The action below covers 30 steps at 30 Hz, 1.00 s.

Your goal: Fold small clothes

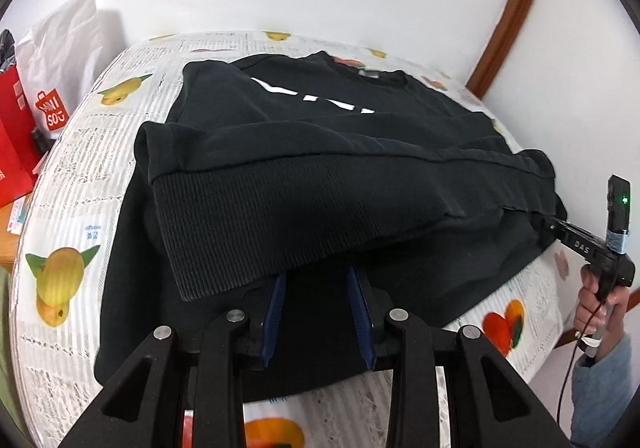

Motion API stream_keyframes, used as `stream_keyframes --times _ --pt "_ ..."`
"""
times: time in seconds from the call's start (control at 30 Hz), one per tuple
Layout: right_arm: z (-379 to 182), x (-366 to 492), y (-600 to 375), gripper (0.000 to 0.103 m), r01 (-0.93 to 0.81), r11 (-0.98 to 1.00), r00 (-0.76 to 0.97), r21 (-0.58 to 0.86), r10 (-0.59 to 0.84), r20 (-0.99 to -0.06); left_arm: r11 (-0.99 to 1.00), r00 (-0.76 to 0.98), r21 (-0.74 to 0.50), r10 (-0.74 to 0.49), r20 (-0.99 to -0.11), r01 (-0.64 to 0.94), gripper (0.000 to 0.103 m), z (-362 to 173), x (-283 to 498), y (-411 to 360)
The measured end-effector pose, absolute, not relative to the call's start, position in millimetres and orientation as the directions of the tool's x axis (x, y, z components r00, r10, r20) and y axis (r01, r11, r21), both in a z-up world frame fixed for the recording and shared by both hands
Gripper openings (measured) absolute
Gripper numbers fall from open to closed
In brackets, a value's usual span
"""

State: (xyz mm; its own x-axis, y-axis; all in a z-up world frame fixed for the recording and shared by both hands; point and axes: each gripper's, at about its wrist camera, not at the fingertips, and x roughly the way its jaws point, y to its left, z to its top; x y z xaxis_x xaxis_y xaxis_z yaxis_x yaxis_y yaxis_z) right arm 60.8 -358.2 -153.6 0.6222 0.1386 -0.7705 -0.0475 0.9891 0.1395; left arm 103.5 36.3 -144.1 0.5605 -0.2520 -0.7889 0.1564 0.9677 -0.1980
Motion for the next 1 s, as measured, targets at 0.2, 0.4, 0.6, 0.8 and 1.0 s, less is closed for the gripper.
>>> stream_keyframes --times 0.2,0.4,0.6,0.8,1.0 --pt "-138.8 69.8 -361.8 0.015 -0.047 0.989 0.637 0.142 0.139 -0.758 0.967 0.597 -0.196 -0.254 -0.761 0.162 0.030 -129.5 105.5 35.4" --pt "-131.5 100.0 -367.3 0.015 -0.030 0.988 0.647 0.152 0.135 -0.751 0.975 0.636 -0.153 -0.221 -0.740 0.161 0.030 -115.6 123.3 35.5" --pt "-121.9 131.4 -372.7 0.015 -0.015 0.979 0.680 0.203 0.159 -0.716 0.982 0.657 -0.122 -0.186 -0.731 0.143 0.030 -110.0 156.5 36.4" --pt "-131.4 178.2 -377.3 0.015 0.030 0.978 0.660 0.205 0.134 -0.739 0.986 0.659 -0.118 -0.168 -0.733 0.120 0.030 -112.2 198.2 37.6" --pt "-136.3 213.7 -383.4 0.020 0.085 0.985 0.645 0.151 0.062 -0.762 0.991 0.670 -0.075 -0.131 -0.731 0.112 0.030 -110.7 225.2 38.5"
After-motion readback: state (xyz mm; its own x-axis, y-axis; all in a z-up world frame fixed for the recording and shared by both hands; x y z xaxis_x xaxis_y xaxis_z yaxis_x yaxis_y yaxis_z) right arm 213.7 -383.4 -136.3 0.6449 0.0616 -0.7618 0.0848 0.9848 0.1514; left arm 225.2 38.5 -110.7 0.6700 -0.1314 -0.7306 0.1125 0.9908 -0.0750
